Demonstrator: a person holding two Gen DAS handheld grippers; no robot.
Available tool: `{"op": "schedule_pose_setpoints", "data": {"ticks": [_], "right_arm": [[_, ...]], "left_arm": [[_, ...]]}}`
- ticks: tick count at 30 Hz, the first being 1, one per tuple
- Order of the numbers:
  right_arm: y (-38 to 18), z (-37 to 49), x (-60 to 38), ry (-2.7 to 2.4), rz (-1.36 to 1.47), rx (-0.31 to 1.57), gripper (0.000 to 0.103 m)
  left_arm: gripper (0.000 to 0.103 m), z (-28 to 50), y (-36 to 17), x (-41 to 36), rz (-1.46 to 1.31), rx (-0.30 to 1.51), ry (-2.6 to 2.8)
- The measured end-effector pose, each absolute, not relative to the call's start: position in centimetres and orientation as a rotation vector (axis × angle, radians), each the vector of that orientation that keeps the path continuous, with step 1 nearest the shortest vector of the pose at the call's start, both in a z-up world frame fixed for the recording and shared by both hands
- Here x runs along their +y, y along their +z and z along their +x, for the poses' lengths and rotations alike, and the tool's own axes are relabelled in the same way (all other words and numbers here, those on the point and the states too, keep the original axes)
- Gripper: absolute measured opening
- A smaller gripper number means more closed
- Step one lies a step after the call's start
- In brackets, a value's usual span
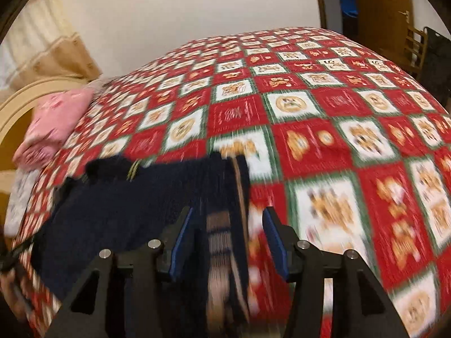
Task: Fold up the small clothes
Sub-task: 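Open both tools and release the hem near the collar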
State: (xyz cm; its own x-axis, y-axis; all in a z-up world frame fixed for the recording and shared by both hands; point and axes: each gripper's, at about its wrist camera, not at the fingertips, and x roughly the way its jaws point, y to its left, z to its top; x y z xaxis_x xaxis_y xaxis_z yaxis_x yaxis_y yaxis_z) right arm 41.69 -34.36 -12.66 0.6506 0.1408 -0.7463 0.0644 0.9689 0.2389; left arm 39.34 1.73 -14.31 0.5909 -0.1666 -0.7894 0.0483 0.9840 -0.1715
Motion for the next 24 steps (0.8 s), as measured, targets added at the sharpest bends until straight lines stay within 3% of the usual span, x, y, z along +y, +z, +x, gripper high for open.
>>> {"op": "schedule_pose_setpoints", "data": {"ticks": [8,9,10,13,19,24], "right_arm": [[-15.3,32.3,-32.2,0.211,0.25,0.972,0.051],[-16.0,31.9,-31.5,0.192,0.215,0.992,0.046],[-16.7,31.6,-30.9,0.153,0.175,1.012,0.025],[-17.0,31.0,-29.1,0.122,0.059,1.01,0.017],[-16.9,30.1,-28.6,0.077,-0.036,0.942,0.017],[-18.0,29.5,-28.2,0.045,-0.036,0.865,0.029]], "left_arm": [[0.049,36.5,-16.0,4.0,-0.146,0.947,-0.097],[0.049,36.3,-16.0,3.9,-0.146,0.941,-0.094],[0.049,36.2,-16.0,3.7,-0.145,0.938,-0.092],[0.049,36.1,-15.7,3.7,-0.166,0.944,-0.076],[0.049,38.4,-11.1,2.9,-0.154,0.848,-0.085],[0.049,42.9,-10.8,-1.3,-0.053,0.862,-0.117]]}}
